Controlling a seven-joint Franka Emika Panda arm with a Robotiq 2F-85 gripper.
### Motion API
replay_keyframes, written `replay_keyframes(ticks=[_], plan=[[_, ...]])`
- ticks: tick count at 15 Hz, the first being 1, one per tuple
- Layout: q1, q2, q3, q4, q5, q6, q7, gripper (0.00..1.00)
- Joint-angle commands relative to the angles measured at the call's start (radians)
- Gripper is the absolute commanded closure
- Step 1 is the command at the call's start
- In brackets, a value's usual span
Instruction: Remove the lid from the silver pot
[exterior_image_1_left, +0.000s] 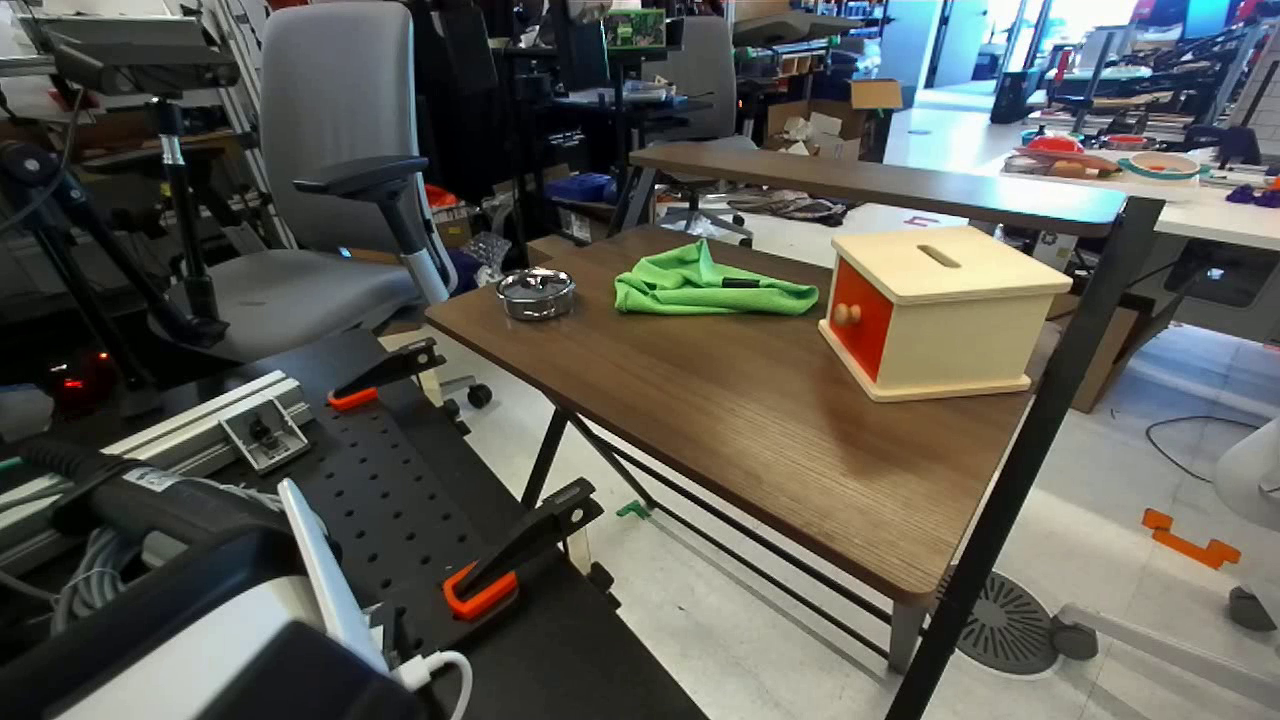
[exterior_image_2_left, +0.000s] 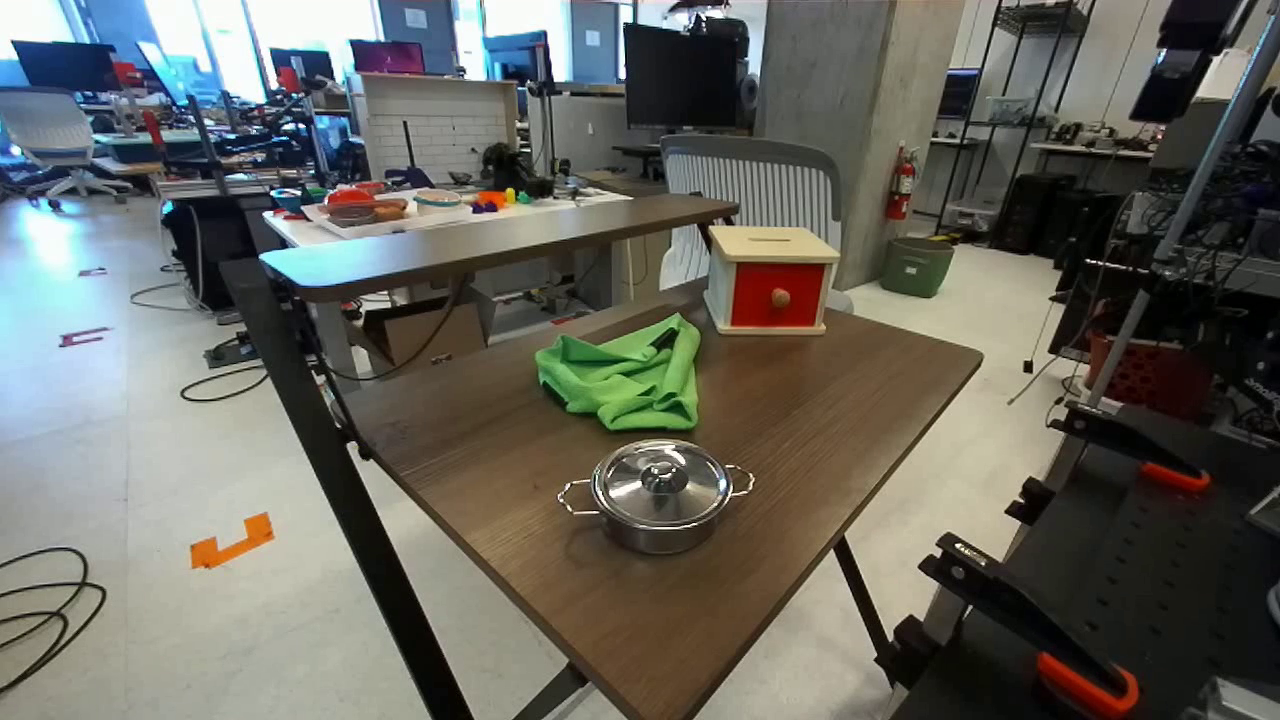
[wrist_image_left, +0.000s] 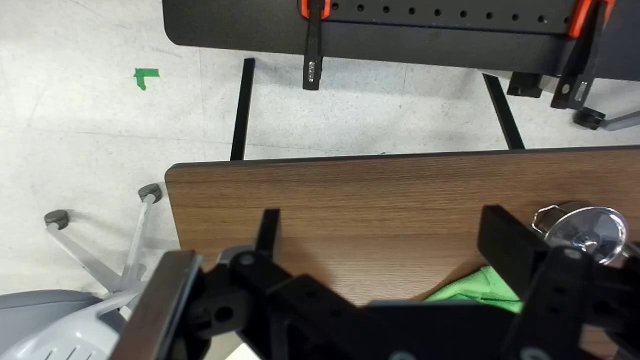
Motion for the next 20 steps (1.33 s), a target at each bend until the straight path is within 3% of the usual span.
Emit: replay_keyframes(ticks=[1, 4, 10, 20], plan=[[-0.006, 0.0, 0.007, 0.001, 0.005, -0.002, -0.003, 0.0], [-0.006, 0.0, 0.007, 0.001, 0.005, -0.002, -0.003, 0.0], [0.102, 0.064, 0.036, 0.043, 0.118, 0.031, -0.027, 0.0], [0.212, 0.372, 0.173, 0.233, 0.161, 0.01, -0.004, 0.0]])
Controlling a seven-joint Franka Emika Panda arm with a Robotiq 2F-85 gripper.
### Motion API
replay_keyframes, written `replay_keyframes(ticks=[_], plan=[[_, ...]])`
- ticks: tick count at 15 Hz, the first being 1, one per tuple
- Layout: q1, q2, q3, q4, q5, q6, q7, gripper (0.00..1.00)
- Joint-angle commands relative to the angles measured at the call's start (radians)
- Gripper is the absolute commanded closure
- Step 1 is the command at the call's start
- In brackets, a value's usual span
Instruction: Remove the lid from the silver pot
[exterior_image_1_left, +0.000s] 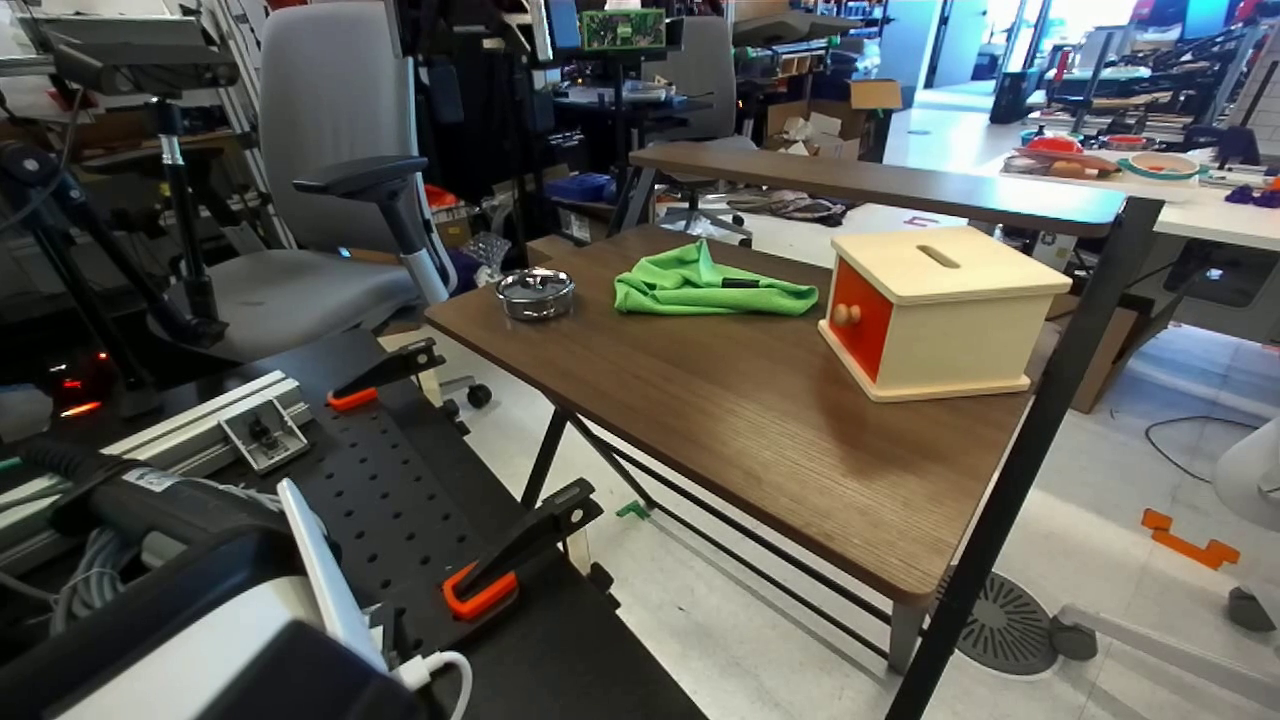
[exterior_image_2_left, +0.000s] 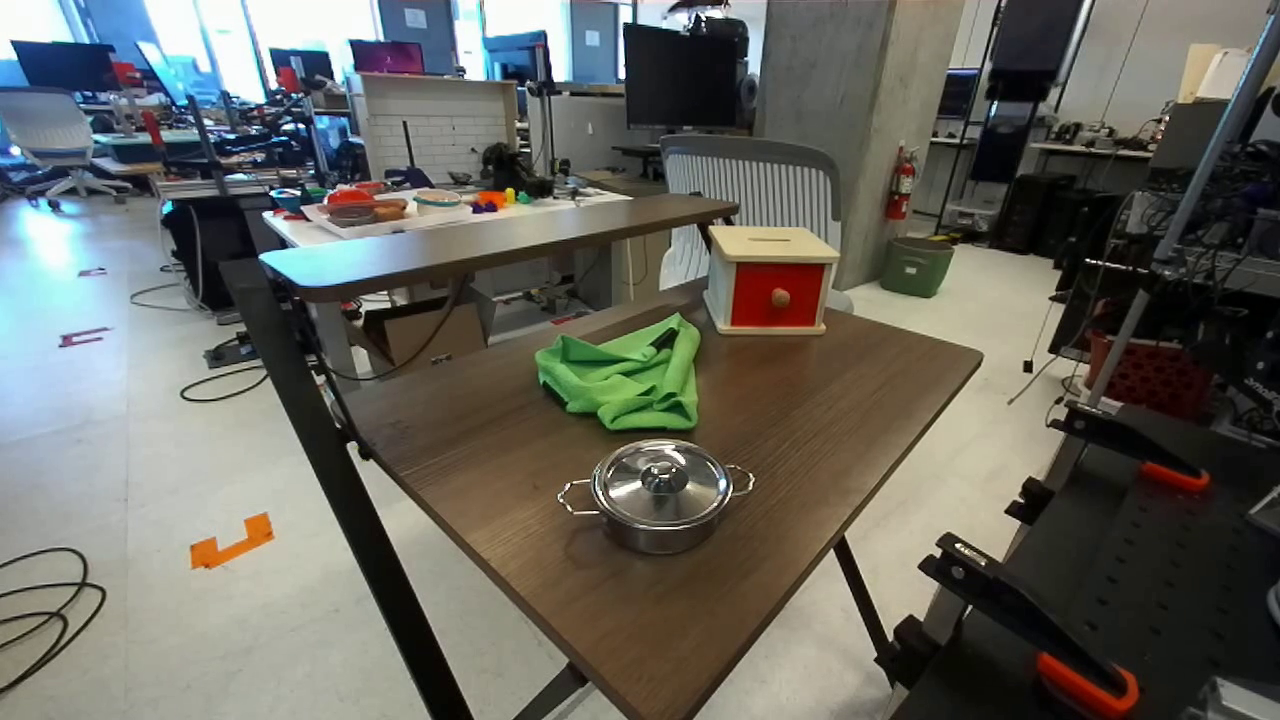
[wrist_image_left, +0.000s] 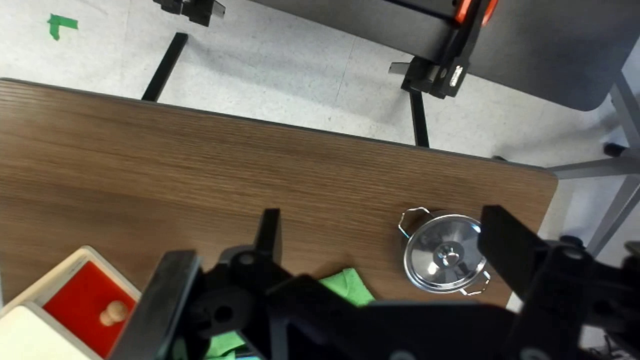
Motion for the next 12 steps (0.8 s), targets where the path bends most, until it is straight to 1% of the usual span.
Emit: replay_keyframes(ticks=[1, 6, 12], plan=[[0.022, 0.156, 0.054, 0.108, 0.031, -0.008, -0.01, 0.0], [0.034, 0.315, 0.133, 0.208, -0.023, -0.016, 0.061, 0.0], [0.053, 0.43, 0.17, 0.283, -0.08, -0.004, 0.154, 0.0]])
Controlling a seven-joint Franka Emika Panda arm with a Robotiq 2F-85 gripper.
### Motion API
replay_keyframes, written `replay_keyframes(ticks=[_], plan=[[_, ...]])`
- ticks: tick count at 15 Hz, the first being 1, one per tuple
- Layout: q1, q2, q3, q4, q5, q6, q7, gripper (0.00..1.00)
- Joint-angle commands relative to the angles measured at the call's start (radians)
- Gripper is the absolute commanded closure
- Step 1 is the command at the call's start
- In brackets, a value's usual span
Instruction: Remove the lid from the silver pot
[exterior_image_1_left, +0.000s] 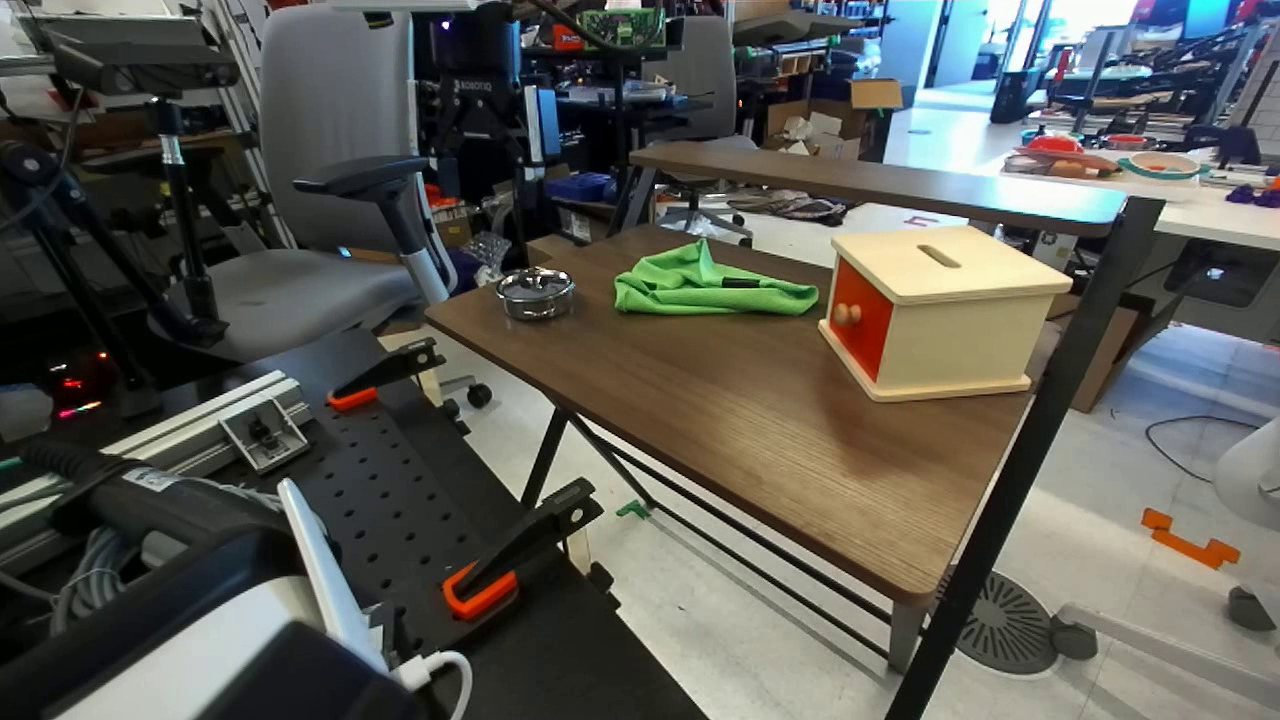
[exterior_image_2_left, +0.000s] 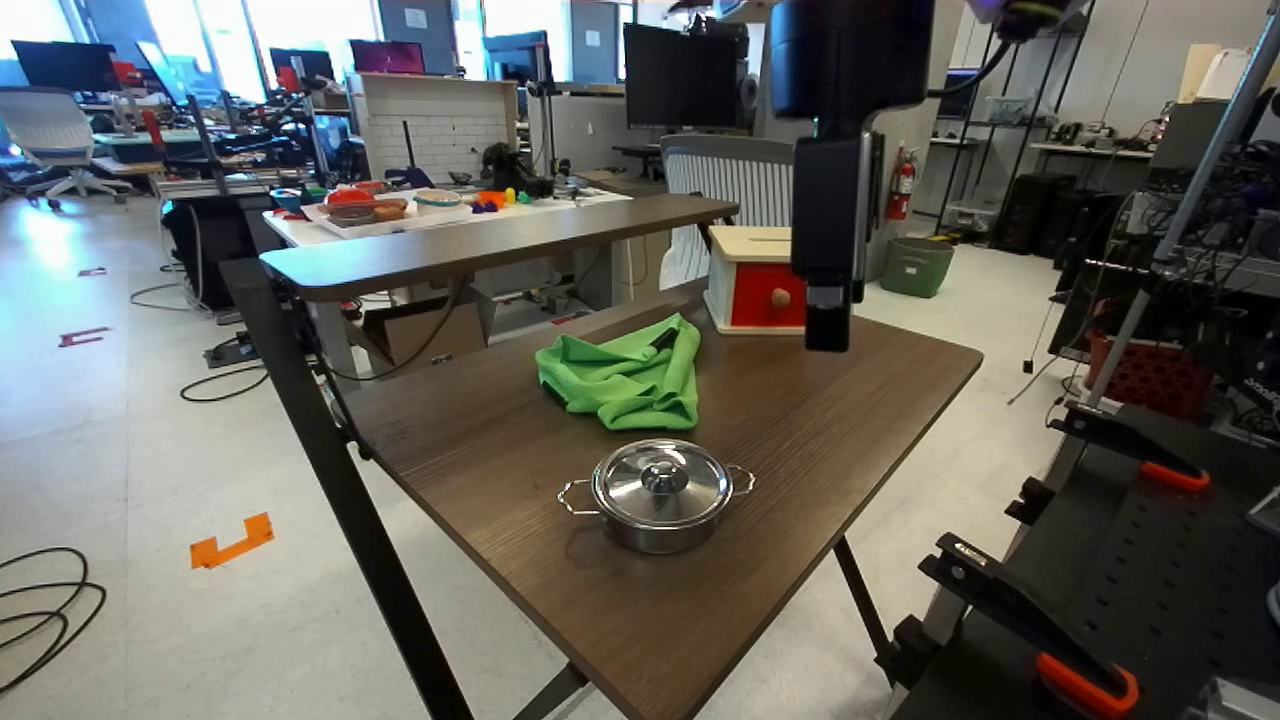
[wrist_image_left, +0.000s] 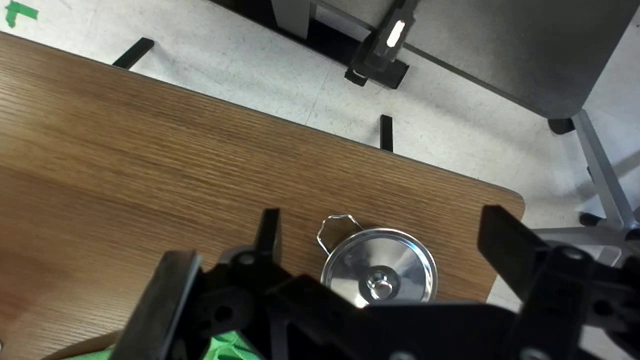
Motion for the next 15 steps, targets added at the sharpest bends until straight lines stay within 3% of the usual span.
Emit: replay_keyframes(ticks=[1, 10, 15], plan=[[0.019, 0.066, 0.013, 0.059, -0.044, 0.001, 0.062, 0.0], [0.072, 0.18, -0.009, 0.111, -0.172, 0.12, 0.246, 0.0], [0.077, 0.238, -0.016, 0.131, -0.163, 0.201, 0.273, 0.0]])
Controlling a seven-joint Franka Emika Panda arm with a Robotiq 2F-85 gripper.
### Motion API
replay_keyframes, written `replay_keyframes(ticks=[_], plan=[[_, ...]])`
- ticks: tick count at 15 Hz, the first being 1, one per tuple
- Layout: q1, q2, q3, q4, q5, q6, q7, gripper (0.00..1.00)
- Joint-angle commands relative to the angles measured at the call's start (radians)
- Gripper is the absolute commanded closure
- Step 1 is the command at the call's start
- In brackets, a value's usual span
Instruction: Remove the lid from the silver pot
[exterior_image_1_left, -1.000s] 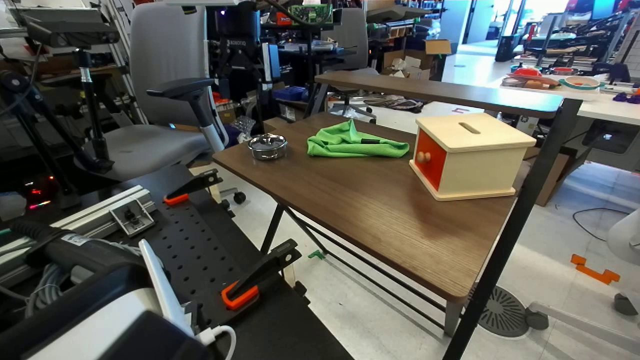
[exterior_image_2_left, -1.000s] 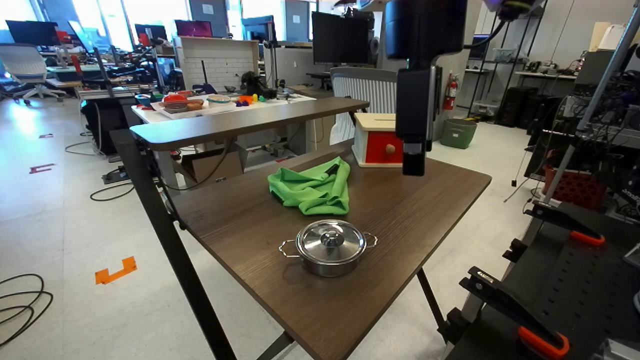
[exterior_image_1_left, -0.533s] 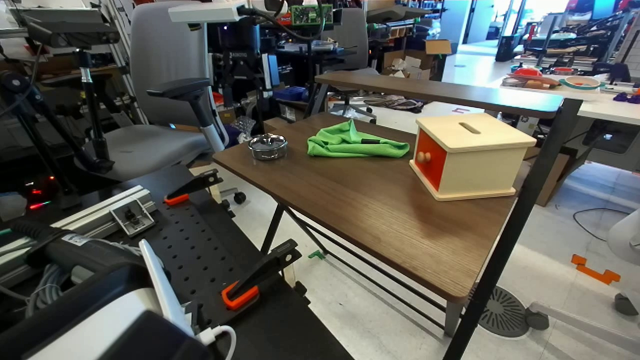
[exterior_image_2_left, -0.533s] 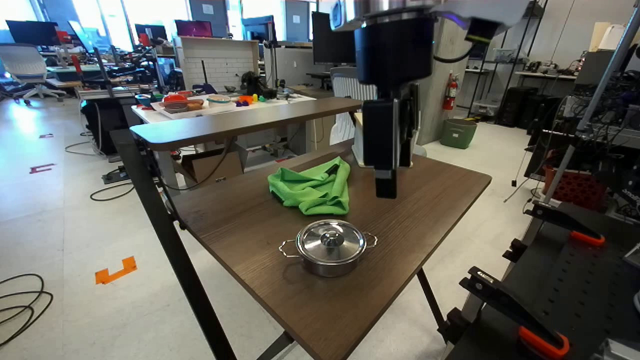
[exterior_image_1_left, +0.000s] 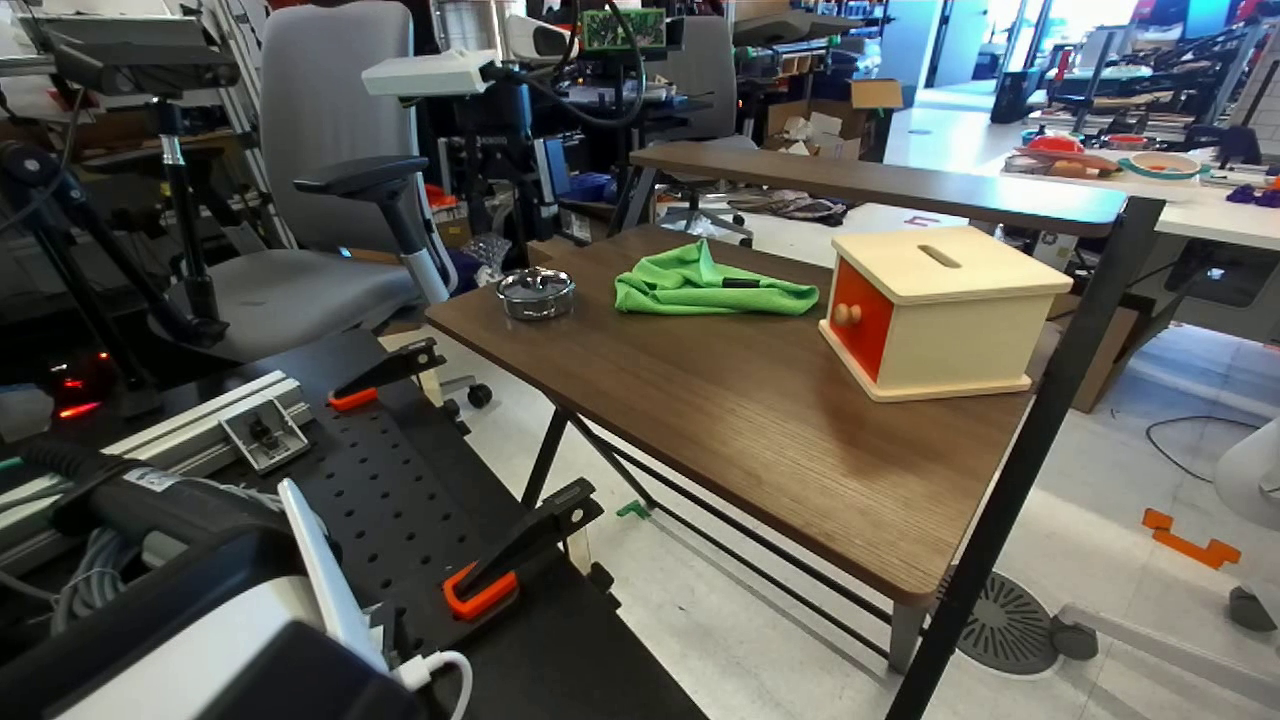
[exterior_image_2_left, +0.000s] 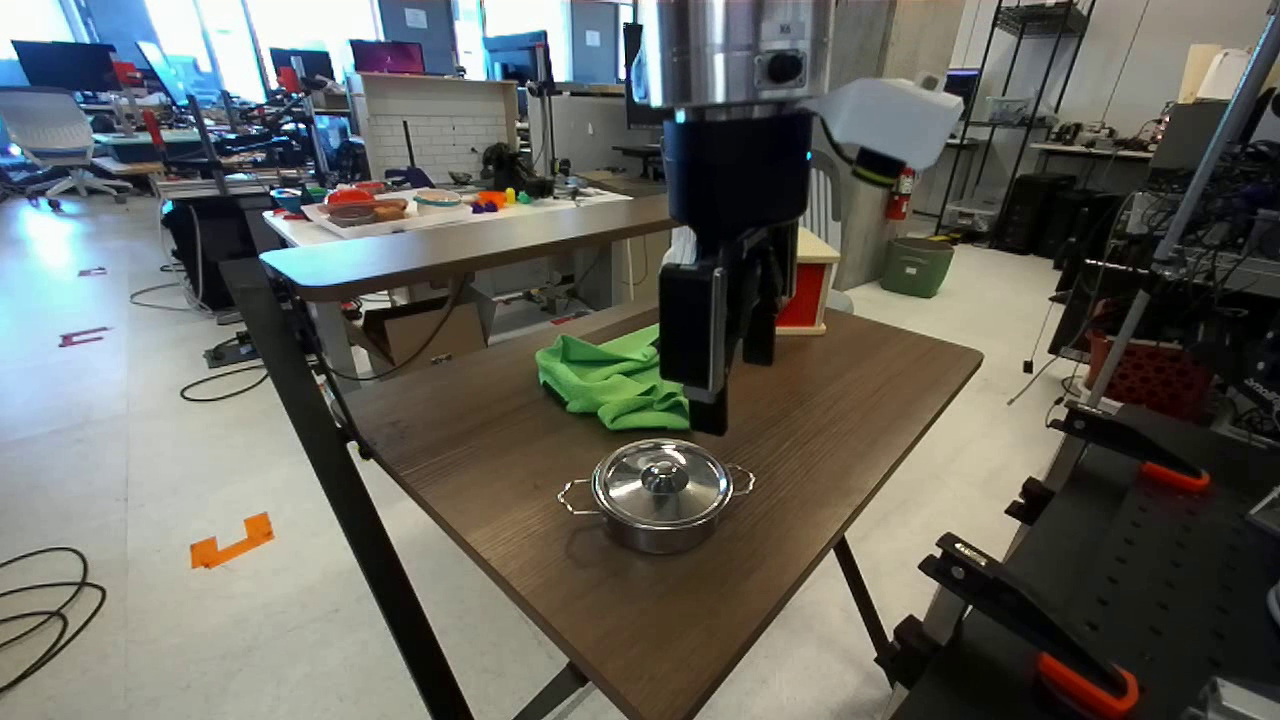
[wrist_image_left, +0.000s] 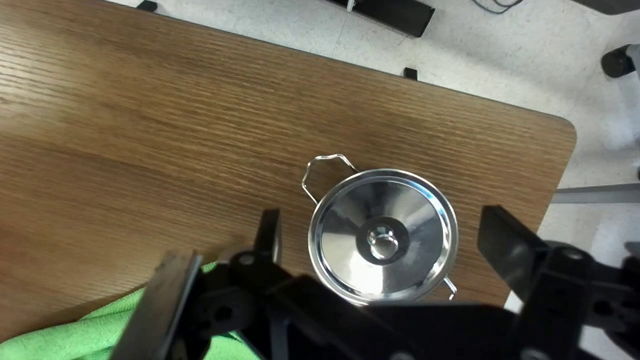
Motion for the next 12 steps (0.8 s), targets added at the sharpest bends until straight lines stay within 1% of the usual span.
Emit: replay_keyframes(ticks=[1, 7, 12], plan=[[0.018, 0.05, -0.021, 0.034, -0.012, 0.053, 0.028, 0.0], [0.033, 0.091, -0.033, 0.045, -0.02, 0.1, 0.025, 0.0], [0.042, 0.117, -0.036, 0.063, -0.018, 0.108, 0.02, 0.0]])
